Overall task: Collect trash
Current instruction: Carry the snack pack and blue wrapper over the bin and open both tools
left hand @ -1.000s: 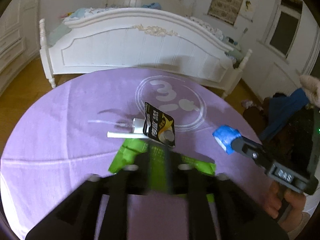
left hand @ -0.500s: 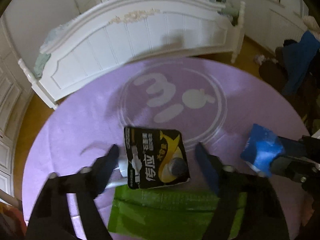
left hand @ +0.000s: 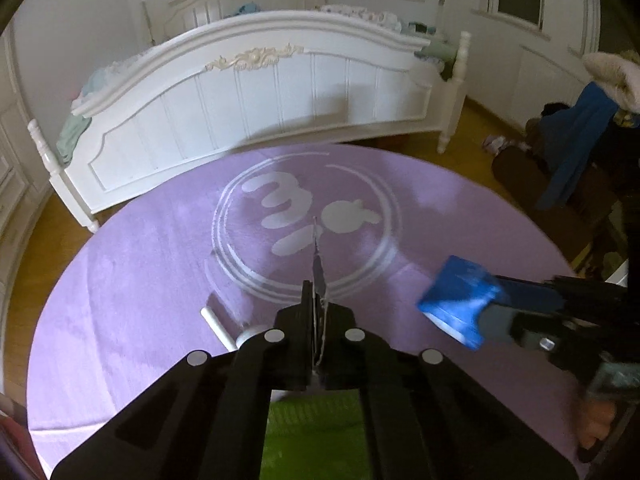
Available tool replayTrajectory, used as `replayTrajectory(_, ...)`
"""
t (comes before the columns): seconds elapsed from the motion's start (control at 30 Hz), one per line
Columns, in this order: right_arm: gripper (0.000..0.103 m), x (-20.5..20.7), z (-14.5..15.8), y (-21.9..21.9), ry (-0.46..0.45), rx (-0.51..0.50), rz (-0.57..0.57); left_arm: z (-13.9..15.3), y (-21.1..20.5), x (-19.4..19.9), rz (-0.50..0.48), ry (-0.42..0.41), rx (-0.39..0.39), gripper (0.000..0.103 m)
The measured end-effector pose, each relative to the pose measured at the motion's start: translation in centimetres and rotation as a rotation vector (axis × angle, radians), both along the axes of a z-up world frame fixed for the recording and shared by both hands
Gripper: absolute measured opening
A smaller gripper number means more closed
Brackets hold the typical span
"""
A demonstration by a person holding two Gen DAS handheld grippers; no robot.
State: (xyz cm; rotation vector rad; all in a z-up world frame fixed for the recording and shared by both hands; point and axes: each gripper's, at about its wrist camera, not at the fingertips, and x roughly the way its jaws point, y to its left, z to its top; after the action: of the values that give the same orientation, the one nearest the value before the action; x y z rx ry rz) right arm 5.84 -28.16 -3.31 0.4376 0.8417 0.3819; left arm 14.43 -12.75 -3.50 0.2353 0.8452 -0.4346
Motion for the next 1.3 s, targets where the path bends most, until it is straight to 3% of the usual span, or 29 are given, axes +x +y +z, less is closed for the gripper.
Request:
replayTrajectory(0.37, 0.04, -0.7, 0.5, -0.5, -0.033, 0.025, 0.002, 3.3, 4.7, -5.7, 0.085, -0.03, -0.154, 0.002)
replayTrajectory(0.6, 0.04, -1.7, 1.7, 1.3, -0.036, 0.039, 0.044, 4.1, 11.0, -11.2, 0.21, -0.052, -0.247, 0.003)
replayTrajectory(0.93, 0.04, -3.2, 7.0, 12.8, -0.11, 0.006, 0.301, 4.8, 20.7, -17.2, 0.416, -0.107, -0.33, 0.003)
replayTrajectory(1.3, 0.04, -4.6, 7.6, 28.1, -0.066, -0.029, 0.579, 3.2, 30.3, -21.5, 0.623, -0.15, -0.372, 0.003)
